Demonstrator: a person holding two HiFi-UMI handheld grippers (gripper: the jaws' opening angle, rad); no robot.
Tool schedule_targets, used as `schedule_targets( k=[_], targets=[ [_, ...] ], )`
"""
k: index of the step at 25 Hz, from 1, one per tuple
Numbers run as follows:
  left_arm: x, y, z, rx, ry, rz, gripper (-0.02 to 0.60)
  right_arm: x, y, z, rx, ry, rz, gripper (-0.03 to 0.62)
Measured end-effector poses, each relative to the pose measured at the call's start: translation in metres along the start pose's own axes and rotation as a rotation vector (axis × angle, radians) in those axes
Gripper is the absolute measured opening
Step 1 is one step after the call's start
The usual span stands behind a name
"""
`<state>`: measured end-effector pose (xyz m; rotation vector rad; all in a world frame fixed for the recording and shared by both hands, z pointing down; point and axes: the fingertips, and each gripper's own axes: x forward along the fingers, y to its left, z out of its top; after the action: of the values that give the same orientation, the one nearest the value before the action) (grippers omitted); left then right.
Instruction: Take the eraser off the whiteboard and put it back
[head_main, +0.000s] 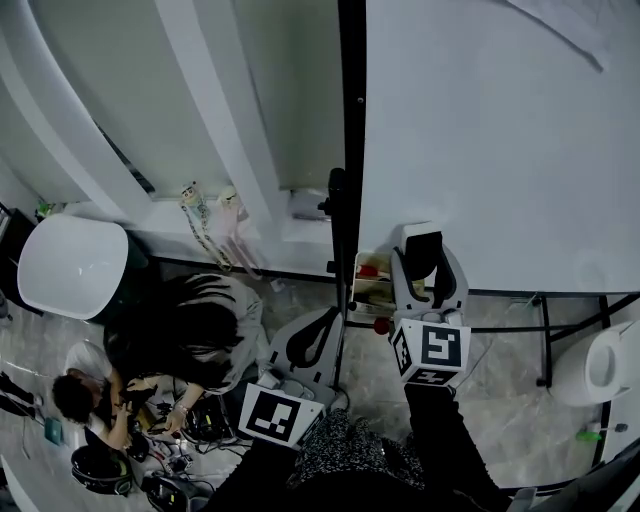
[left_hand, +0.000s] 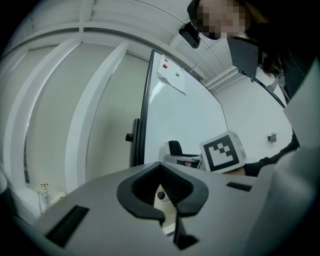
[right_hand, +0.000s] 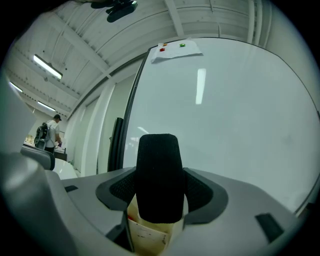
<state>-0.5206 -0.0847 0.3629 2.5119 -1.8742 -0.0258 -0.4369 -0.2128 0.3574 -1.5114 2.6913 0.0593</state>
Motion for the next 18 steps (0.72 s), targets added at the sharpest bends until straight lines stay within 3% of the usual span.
schedule_targets(
  k=[11, 18],
  targets=[
    [0.008, 0.000, -0.003, -0.011, -0.001, -0.009, 0.005, 0.002, 0.013, -0.006, 0.034, 0.066, 0.094, 0.270],
    [0.008, 0.000, -0.003, -0.013, 0.003, -0.005, 0.006, -0.001, 0.016, -0.011, -0.020, 0.092, 0.118, 0.279]
  ],
)
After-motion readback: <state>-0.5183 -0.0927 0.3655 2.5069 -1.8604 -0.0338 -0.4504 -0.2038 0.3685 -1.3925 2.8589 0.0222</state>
